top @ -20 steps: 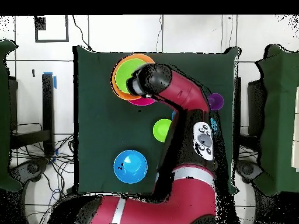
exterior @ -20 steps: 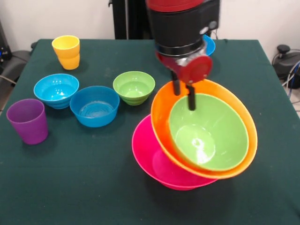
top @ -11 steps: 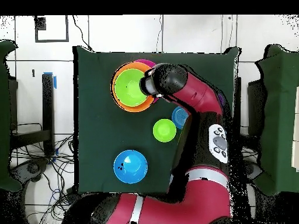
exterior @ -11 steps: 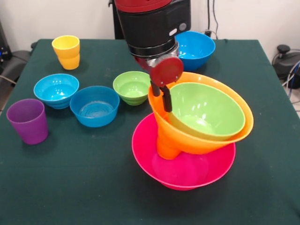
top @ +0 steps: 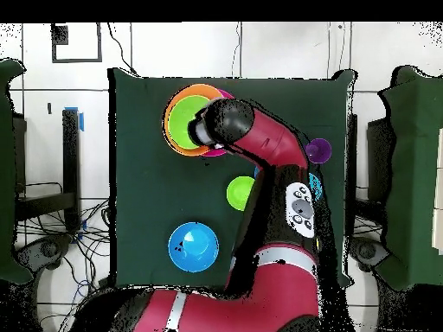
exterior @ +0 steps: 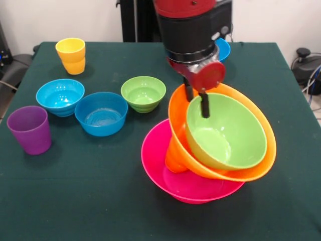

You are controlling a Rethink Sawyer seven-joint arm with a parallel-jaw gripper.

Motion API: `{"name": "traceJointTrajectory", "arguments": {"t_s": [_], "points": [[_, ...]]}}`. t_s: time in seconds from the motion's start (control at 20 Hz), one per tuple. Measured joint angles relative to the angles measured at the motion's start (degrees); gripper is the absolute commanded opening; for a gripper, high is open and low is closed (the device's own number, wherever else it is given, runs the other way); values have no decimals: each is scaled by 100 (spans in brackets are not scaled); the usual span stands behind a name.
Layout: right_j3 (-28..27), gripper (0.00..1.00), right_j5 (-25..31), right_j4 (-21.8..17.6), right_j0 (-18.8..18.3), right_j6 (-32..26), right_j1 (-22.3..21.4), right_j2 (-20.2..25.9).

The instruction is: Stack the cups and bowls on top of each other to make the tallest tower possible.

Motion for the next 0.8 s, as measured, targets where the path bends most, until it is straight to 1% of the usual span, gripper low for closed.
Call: {"name": "traceJointTrajectory", "arguments": {"t_s": [0.35, 0.8], "points": [[-150, 100, 0, -1, 261, 0, 202, -42], [-303, 100, -1, 0, 252, 0, 404, -63]]}}
